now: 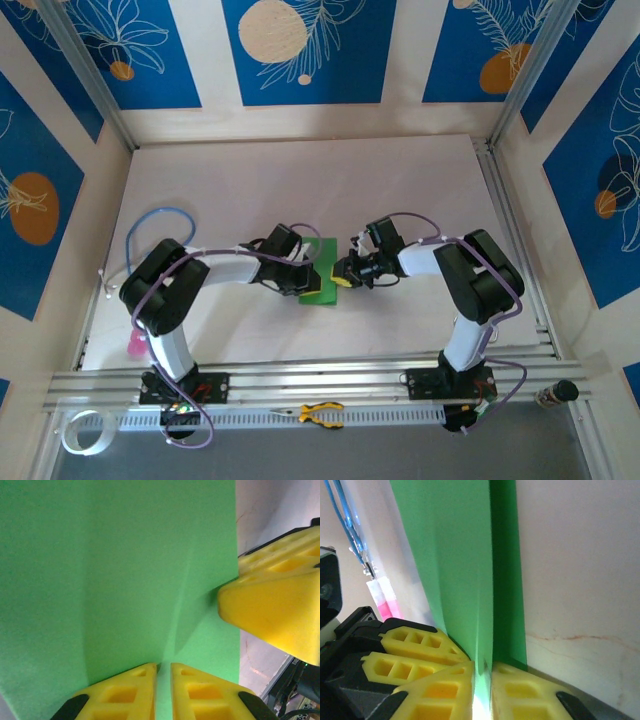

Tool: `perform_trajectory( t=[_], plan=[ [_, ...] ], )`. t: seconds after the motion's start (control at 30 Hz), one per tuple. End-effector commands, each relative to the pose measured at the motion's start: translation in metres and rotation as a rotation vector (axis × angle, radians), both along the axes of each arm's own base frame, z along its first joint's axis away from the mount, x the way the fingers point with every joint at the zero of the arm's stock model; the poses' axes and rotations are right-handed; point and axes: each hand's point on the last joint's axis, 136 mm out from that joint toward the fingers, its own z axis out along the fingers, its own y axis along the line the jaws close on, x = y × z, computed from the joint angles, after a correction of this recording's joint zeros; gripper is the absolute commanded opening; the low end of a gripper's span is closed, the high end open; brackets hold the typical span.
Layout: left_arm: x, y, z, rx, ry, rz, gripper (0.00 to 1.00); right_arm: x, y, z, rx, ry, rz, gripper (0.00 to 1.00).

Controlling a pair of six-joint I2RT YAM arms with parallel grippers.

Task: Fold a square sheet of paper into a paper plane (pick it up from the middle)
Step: Fold the triangle a second time at the center of the table.

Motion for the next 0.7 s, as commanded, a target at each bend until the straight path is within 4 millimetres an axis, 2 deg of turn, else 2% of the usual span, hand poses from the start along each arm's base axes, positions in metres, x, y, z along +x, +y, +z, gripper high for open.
perform_trajectory(
  t=[0.0,0.1,0.17,0.33,0.5,0.67],
  plan=[
    [0.004,-0.004,0.022,-0.043,-0.085,0.005,0.19,0.003,-0.002,0.002,0.001,0.016,0.000,0.12],
    [0.010,0.001,0.036,-0.029,-0.174,-0.004,0.23,0.004,-0.003,0.006,0.009,0.018,-0.002,0.10],
    [0.012,0.006,0.045,-0.007,-0.244,-0.022,0.29,0.004,-0.004,0.007,-0.002,0.039,-0.004,0.09],
    [0.009,0.012,0.062,0.092,-0.458,-0.116,0.39,0.003,-0.004,0.014,-0.010,0.072,0.005,0.08],
    [-0.006,-0.001,0.072,0.172,-0.711,-0.284,0.45,0.006,-0.001,0.024,0.010,0.096,0.004,0.08],
    [-0.026,-0.018,0.070,0.252,-0.873,-0.456,0.49,0.007,-0.001,0.029,0.001,0.099,0.003,0.08]
  ],
)
